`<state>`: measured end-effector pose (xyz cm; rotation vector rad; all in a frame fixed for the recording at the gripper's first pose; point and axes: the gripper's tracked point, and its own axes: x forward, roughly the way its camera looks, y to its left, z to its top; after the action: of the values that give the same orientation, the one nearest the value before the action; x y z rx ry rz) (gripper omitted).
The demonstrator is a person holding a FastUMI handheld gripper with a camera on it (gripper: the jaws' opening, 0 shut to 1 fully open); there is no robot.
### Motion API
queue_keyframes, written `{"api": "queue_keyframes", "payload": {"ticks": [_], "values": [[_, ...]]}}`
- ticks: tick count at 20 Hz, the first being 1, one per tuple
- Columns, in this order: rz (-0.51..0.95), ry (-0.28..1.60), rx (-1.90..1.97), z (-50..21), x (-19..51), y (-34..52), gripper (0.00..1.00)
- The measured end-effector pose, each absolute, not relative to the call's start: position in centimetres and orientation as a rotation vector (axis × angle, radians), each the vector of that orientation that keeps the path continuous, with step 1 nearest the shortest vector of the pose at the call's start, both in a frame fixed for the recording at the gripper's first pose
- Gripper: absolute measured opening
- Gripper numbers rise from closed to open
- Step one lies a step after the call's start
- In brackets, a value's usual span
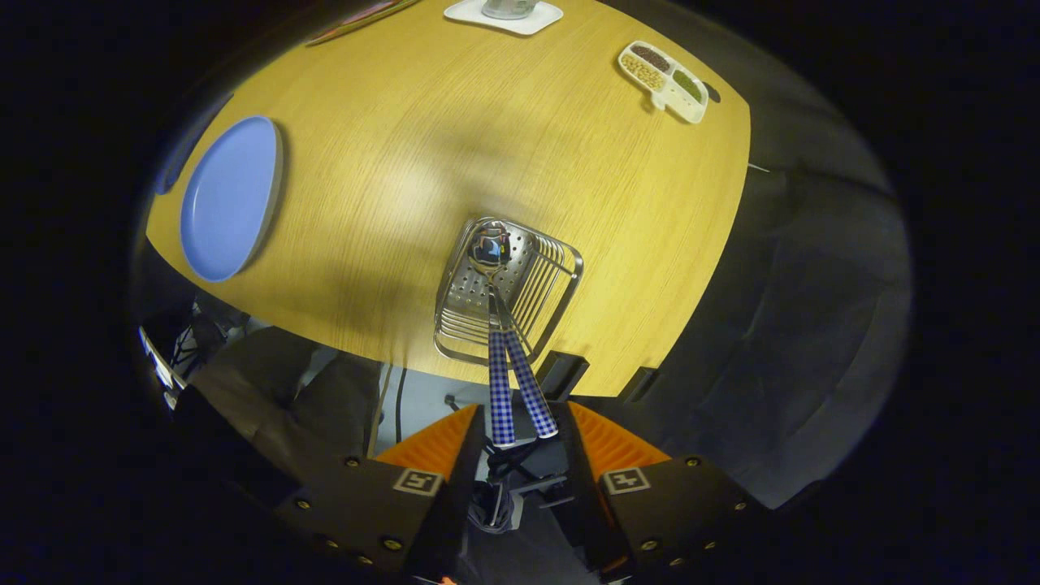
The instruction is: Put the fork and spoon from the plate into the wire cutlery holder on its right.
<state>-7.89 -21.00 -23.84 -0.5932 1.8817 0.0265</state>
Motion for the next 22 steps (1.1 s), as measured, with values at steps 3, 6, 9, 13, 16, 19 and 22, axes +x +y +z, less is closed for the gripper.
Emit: {"api": "queue_keyframes", "payload": {"ticks": [3, 6, 9, 13, 16, 19, 22], "values": [[0.013, 1.787, -0.514, -21.9, -7.7, -19.2, 0.88], [0.003, 1.66, -0.417, -22.5, -7.6, -17.9, 0.97], [0.011, 1.571, -0.318, -22.3, -8.0, -16.3, 0.97], [0.017, 1.427, -0.266, -21.6, -8.0, -13.7, 0.97], [0.059, 1.246, -0.176, -20.7, -7.0, -10.0, 0.97], [0.069, 0.991, -0.144, -17.9, -4.4, -7.4, 0.97], [0.049, 0.835, -0.182, -15.8, -3.8, -6.2, 0.97]]}}
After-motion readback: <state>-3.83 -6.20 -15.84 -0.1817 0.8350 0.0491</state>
